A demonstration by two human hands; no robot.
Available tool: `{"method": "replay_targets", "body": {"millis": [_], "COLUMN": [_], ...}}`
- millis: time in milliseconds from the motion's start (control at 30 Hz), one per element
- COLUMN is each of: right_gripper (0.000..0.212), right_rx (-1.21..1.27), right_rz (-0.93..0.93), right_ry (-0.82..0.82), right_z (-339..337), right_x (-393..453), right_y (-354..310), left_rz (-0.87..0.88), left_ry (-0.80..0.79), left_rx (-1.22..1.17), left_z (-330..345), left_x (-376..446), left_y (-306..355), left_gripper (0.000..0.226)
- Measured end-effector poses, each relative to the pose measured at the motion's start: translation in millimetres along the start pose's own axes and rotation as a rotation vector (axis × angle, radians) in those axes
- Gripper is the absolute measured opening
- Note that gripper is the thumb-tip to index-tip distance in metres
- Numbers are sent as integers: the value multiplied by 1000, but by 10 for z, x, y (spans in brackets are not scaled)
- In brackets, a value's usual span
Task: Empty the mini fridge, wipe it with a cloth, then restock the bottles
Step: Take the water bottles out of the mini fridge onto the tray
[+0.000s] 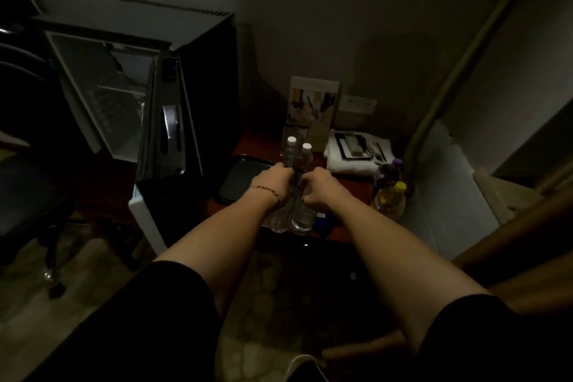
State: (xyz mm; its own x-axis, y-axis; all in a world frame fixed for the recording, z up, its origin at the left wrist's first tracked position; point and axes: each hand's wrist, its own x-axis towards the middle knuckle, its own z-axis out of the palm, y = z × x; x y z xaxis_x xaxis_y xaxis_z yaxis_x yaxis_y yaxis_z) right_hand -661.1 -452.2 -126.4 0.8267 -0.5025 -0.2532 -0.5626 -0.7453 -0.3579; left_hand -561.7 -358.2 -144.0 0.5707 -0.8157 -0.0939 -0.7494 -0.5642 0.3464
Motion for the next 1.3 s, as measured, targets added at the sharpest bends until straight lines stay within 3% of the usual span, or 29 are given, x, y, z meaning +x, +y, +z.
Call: {"method": "replay_targets", "body": {"millis": [367,667,800,1000,1300], "right_gripper": [37,36,30,42,42], "right_rx": [-106,-127,-138,-172,-127], "right_rz": [-252,-272,-252,-188,-95], "right_ry": [-126,-174,-206,-298,-309], "right_z": [-263,-264,-161,37,44], "right_x": [1999,3131,3433,3723,3797], "right_y": [148,57,-22,-42,-45], "left_rz": [-213,-319,-339,-334,-285], "left_ry": [-2,-19,-58,-106,-146], "left_rx": [89,91,67,57,59], "left_z": [14,53,152,267,280], "left_x": [1645,2601,2820,3008,3161], "left_y": [-533,-970,-1229,-1464,-1462], "left_gripper": [29,26,22,19,33]}}
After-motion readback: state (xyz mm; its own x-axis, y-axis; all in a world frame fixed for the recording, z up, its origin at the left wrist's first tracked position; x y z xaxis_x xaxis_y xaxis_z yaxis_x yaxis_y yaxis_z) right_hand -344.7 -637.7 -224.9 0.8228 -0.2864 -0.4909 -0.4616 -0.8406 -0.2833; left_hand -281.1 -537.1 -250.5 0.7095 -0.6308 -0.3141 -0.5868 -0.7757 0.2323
